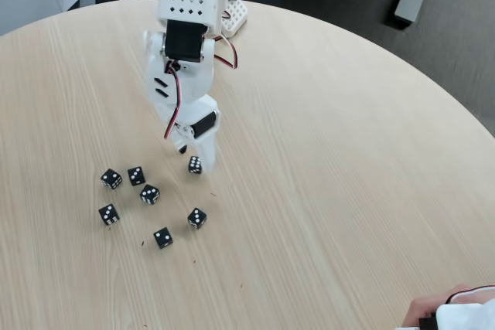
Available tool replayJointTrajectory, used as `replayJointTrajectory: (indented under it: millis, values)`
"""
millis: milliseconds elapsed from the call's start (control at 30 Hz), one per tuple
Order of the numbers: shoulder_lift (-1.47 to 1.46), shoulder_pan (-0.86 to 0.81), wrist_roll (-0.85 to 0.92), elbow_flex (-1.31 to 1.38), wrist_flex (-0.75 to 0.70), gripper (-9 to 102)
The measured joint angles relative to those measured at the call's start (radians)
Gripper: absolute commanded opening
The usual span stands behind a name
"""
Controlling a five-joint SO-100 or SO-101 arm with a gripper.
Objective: Pick up the dice with number 6
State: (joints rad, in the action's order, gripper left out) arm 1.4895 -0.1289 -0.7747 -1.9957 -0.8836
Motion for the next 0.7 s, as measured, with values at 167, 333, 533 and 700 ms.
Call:
replayJointTrajectory:
  millis: [167, 333, 533, 700]
  values:
    - [0.000, 0.000, 0.000, 0.000, 0.000, 11]
    - [0.000, 0.000, 0.000, 0.000, 0.000, 9]
    - [0.000, 0.000, 0.000, 0.000, 0.002, 2]
    - [0.000, 0.002, 0.000, 0.000, 0.003, 0]
